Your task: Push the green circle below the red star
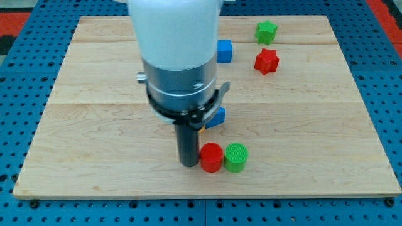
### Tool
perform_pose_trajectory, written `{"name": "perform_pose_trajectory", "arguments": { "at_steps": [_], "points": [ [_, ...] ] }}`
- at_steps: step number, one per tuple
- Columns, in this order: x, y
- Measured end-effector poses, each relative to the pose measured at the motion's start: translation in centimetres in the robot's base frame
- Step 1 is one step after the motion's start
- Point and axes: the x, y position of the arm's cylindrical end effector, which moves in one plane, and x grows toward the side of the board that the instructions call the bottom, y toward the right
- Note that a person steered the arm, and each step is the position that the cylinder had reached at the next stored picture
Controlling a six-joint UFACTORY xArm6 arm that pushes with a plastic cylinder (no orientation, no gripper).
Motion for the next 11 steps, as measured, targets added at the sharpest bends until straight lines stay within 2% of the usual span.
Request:
{"name": "perform_pose_trajectory", "arguments": {
  "at_steps": [1, 2, 3, 4, 5, 6, 7, 9, 10, 11],
  "points": [
    [-1.5, 1.3],
    [-1.5, 0.2],
    [2.9, -2.1],
    [4.6, -0.2],
    [3.0, 5.1],
    [1.2, 7.7],
    [0.2, 5.4],
    [0.2, 10.4],
    [-4.9, 13.1],
    [-4.3, 17.3]
  ]
}}
